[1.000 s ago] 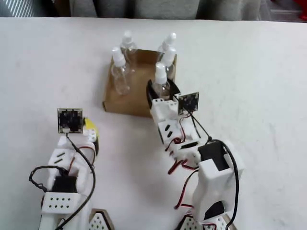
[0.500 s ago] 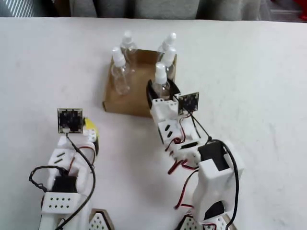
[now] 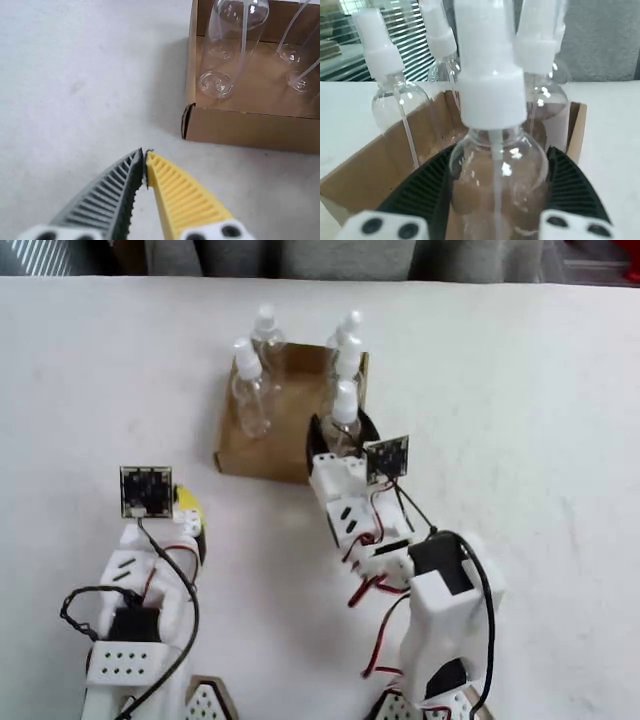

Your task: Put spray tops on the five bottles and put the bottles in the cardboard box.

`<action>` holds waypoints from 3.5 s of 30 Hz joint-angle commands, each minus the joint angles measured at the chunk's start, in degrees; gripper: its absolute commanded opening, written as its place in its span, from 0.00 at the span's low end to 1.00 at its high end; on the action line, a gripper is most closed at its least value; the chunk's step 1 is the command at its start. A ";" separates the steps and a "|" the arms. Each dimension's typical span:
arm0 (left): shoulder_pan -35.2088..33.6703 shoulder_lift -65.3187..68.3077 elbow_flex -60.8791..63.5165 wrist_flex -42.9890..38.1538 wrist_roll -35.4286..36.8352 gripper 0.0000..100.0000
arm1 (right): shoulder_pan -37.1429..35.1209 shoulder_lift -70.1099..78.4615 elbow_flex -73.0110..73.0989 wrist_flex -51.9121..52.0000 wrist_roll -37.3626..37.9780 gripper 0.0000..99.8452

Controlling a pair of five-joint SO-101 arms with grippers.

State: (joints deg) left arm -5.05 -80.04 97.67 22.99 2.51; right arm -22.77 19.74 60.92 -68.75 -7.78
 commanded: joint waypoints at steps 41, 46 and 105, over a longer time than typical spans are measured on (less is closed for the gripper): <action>0.48 -0.57 -0.26 -1.93 -0.70 0.02 | -0.04 -31.52 11.60 11.91 5.27 0.35; 0.48 -0.57 -0.26 -1.93 -0.70 0.02 | -0.48 -39.34 13.98 15.60 5.27 0.35; 7.60 -0.57 -0.35 12.31 -13.63 0.02 | 16.48 -122.95 33.67 124.97 5.27 0.02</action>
State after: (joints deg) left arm 2.59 -80.04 97.67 34.07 -10.68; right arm -6.68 -102.64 88.70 56.00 -2.68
